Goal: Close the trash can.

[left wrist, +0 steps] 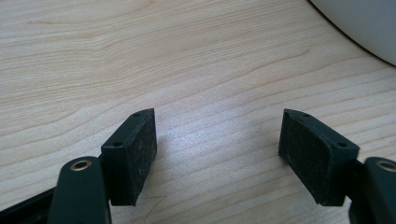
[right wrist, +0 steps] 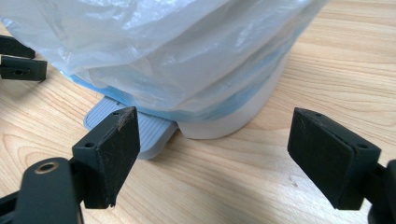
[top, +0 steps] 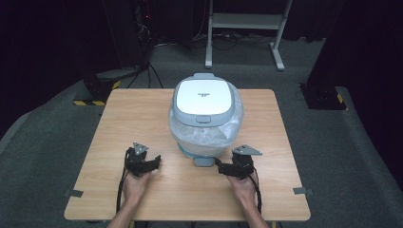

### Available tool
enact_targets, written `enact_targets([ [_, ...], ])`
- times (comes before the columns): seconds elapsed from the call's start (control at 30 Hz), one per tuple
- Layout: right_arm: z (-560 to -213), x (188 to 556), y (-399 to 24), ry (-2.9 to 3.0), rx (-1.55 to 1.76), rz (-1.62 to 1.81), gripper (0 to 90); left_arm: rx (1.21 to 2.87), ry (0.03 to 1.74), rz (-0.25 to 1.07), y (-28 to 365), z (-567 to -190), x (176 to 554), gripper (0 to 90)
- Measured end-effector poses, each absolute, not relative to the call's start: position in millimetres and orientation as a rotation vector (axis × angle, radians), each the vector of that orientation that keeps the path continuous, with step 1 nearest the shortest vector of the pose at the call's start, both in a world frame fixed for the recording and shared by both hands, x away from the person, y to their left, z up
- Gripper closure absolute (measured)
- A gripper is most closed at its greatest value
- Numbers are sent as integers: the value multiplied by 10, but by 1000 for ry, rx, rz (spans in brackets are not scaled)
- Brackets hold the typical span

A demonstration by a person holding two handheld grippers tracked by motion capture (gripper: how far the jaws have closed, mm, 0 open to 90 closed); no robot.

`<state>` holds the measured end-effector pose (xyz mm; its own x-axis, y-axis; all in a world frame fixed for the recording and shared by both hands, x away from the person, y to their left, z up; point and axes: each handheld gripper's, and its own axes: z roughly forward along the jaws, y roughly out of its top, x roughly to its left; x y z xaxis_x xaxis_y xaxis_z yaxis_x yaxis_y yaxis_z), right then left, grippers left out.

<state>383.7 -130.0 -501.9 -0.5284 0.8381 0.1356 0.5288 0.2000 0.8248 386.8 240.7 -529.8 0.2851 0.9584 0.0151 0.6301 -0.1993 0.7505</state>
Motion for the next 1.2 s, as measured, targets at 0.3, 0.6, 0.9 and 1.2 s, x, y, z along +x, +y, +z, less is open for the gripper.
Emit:
enact_targets([
  [0.3, -4979, 3770, -1475, 2127, 1297, 1270, 173, 1916, 1421, 655, 2413, -5298, 3868, 279],
  [0.6, -4939, 3708, -1685, 2090, 1322, 1299, 181, 1905, 1426, 650, 2418, -5299, 3867, 279],
  [0.9, -5025, 3662, -1839, 2038, 1368, 1297, 181, 1894, 1436, 645, 2434, -5297, 3865, 273],
  [1.2, -5090, 3649, -2021, 2004, 1425, 1264, 179, 1899, 1435, 651, 2431, -5298, 3865, 268],
])
